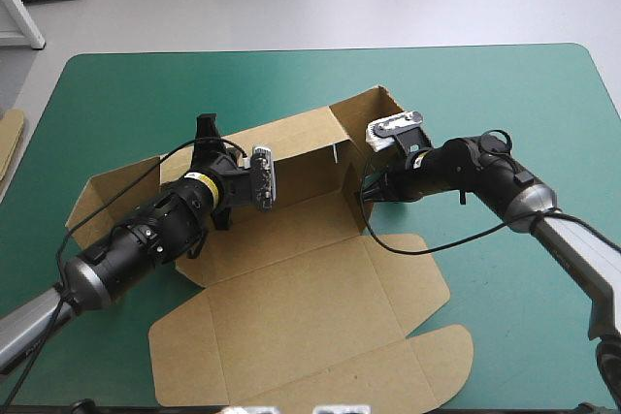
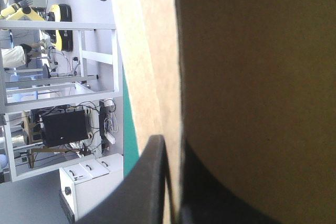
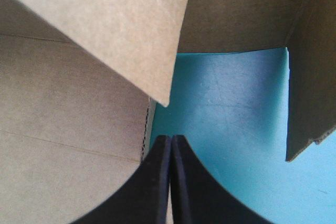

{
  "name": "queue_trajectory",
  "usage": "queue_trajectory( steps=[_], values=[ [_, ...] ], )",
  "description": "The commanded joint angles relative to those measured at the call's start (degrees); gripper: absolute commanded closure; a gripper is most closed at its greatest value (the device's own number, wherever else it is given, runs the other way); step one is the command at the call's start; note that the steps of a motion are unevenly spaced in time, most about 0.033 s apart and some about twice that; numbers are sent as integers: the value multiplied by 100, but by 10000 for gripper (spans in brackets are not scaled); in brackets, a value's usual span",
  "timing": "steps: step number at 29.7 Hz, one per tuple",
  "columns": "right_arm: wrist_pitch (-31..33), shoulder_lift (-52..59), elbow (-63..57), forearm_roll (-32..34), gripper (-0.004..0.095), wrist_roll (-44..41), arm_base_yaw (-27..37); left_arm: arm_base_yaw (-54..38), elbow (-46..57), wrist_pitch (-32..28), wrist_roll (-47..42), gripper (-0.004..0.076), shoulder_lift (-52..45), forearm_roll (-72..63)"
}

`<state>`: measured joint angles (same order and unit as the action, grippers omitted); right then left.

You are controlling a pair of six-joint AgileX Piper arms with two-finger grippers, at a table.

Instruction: Fold the box

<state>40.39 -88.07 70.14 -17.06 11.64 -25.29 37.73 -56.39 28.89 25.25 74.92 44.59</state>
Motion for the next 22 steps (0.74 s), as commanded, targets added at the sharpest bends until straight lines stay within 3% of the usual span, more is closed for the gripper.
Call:
queue_trajectory(
  steps=[1, 5, 14, 22],
  values=[
    [-78, 218, 452, 10, 907, -55, -4, 57, -32, 120, -67, 733, -44, -197],
    [95, 178, 985, 262, 907, -232, -4, 57, -10, 132, -78, 733, -12, -220],
    [1436, -954, 3443, 459, 908, -492, 60, 57, -10, 143, -88, 732, -12, -209],
    [2553, -2054, 5734, -95, 908, -514, 556, 57, -10, 139, -88, 733, -12, -209]
  ],
)
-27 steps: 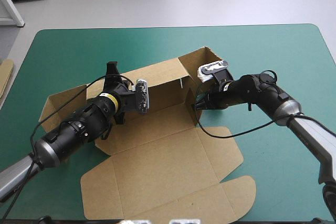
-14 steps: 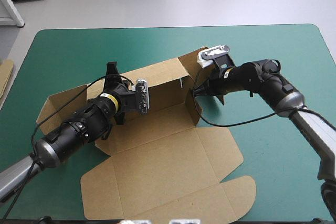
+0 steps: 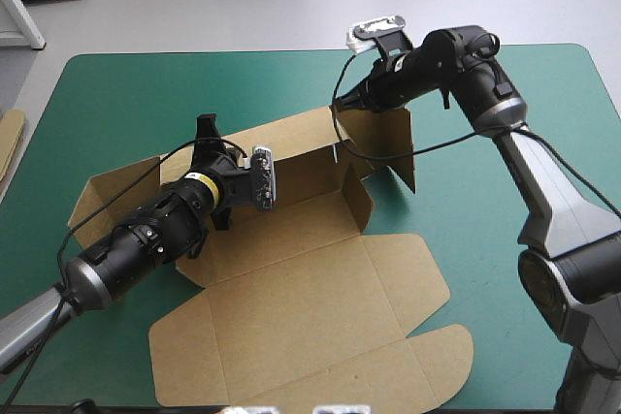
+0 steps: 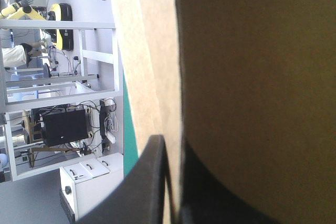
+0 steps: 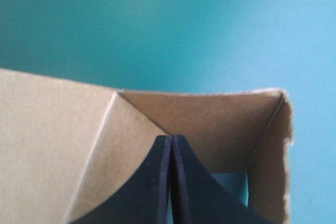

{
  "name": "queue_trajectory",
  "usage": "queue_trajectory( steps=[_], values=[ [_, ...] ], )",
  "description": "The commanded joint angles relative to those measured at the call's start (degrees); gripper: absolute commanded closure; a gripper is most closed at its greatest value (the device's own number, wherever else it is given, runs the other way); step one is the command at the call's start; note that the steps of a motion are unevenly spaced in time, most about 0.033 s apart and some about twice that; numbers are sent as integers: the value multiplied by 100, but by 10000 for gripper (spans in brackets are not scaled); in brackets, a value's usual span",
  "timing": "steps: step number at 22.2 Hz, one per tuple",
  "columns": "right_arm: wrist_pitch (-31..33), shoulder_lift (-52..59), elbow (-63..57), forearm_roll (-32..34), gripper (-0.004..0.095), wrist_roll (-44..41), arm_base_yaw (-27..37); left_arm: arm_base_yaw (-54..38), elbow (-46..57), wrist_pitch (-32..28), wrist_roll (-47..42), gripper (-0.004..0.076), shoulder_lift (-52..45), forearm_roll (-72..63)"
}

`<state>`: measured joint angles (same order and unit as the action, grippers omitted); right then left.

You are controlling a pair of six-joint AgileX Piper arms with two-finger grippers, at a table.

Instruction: Fold the box

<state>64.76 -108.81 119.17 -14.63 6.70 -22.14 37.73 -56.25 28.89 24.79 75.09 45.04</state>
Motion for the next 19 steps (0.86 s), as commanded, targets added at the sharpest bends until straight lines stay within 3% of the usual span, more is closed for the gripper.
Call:
queue_trajectory(
  steps=[1, 10, 19],
  values=[
    [176, -76, 1015, -443, 908, -20, 307, 57, -24, 139, -41, 733, -29, -255],
    [-12, -743, 1346, -1266, 908, 123, 450, 57, -24, 145, -56, 733, -29, -255],
    [144, -996, 1755, -1023, 908, 115, 450, 57, -24, 98, -126, 732, -29, -263]
  ],
)
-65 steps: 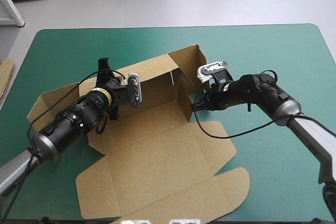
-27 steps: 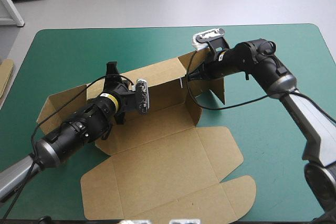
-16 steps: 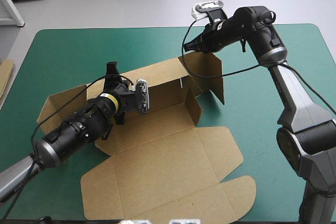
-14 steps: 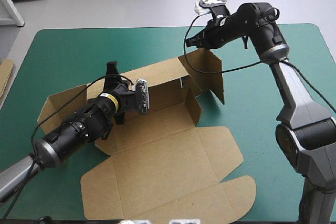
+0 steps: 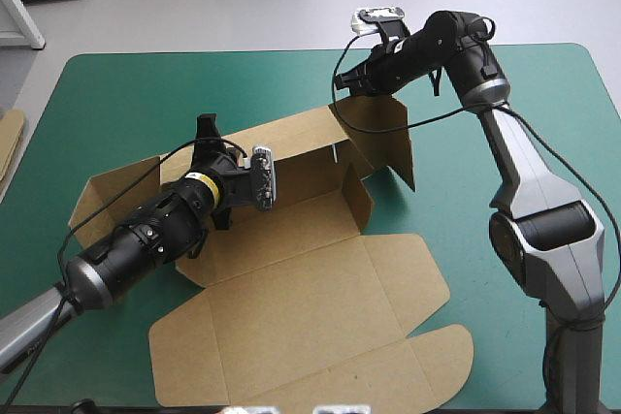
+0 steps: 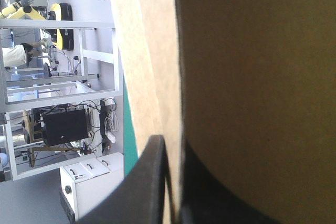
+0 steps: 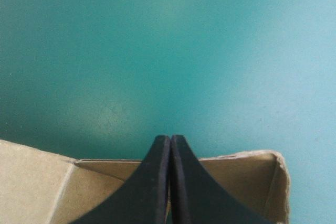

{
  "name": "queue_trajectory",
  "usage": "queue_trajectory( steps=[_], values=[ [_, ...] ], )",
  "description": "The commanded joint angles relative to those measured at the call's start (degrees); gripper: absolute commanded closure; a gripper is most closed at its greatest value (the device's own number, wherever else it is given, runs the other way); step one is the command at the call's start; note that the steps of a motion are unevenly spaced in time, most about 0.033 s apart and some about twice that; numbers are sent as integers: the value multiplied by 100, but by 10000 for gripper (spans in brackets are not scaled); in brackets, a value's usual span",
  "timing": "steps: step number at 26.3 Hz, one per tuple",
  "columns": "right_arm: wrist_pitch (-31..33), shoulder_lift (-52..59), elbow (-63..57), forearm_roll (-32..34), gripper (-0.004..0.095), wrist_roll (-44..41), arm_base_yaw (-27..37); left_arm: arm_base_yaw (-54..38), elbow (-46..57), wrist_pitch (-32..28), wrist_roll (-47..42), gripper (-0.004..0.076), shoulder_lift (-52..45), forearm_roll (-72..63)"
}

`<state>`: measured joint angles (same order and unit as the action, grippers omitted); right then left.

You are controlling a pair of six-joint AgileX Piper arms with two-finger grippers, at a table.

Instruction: Fold the box

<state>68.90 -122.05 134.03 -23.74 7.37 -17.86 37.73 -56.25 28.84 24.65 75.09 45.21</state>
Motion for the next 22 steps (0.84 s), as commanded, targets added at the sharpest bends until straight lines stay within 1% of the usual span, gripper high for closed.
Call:
queue_trajectory(
  steps=[1, 5, 12, 17, 21, 22],
  values=[
    [-269, 329, 381, -159, 908, 48, 22, 57, -24, 103, -203, 732, -29, -280],
    [-537, 304, 654, -133, 908, 48, 22, 57, -24, 114, -213, 732, -29, -259],
    [-373, 3, 654, -86, 908, -56, 22, 57, -24, 104, -213, 732, -29, -259],
    [-171, -23, 654, 52, 908, -57, 22, 57, -24, 104, -213, 733, -29, -259],
    [238, -23, 654, 214, 908, -124, 22, 57, -24, 104, -213, 732, -29, -259],
    [252, -23, 654, 214, 908, -157, 22, 57, -24, 104, -213, 732, -29, -259]
  ],
)
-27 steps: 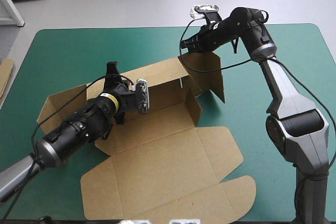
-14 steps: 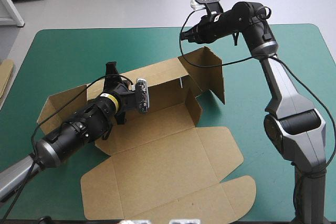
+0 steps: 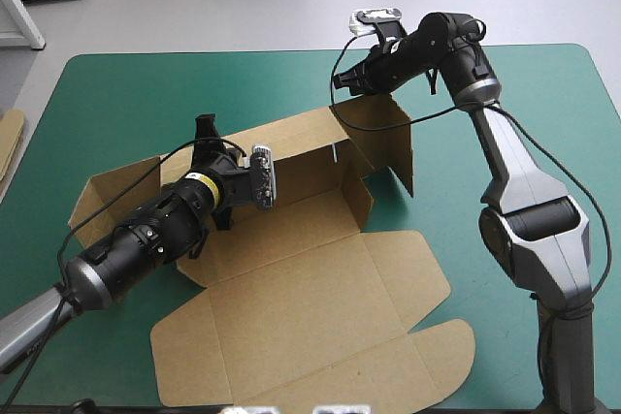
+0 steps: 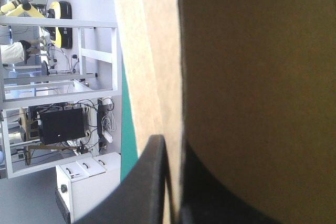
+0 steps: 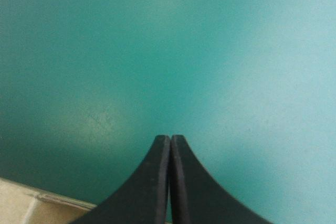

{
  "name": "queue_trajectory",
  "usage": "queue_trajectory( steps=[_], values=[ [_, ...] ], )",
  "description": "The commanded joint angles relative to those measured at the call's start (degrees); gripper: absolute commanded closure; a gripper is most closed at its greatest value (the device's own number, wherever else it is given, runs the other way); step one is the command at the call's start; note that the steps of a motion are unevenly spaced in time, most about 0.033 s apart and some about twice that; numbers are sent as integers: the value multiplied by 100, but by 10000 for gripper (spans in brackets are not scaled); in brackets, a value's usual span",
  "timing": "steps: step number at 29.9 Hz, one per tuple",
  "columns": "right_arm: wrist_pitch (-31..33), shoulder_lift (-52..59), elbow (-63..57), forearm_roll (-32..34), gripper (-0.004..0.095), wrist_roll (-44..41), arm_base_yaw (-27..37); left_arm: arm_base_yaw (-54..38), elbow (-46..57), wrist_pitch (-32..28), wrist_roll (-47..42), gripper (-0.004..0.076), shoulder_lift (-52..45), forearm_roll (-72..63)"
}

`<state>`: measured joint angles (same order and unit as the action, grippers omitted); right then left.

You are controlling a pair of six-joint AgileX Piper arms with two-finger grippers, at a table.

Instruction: Fold the box

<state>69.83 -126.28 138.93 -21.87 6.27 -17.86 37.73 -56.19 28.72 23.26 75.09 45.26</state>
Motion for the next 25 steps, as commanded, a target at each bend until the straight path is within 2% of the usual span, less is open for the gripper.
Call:
queue_trajectory(
  steps=[1, 10, 17, 25],
  values=[
    [159, 413, 164, 27, 908, -58, 22, 57, -31, 116, -74, 732, -29, -264],
    [171, 657, -9, 27, 908, -157, 22, 57, -31, 116, -74, 732, -29, -264],
    [171, 1003, -1104, 27, 908, -147, 22, 57, -31, 116, -119, 732, -29, -264],
    [171, 1578, -1760, 38, 908, 25, 12, 57, -31, 116, -126, 732, -29, -264]
  ],
)
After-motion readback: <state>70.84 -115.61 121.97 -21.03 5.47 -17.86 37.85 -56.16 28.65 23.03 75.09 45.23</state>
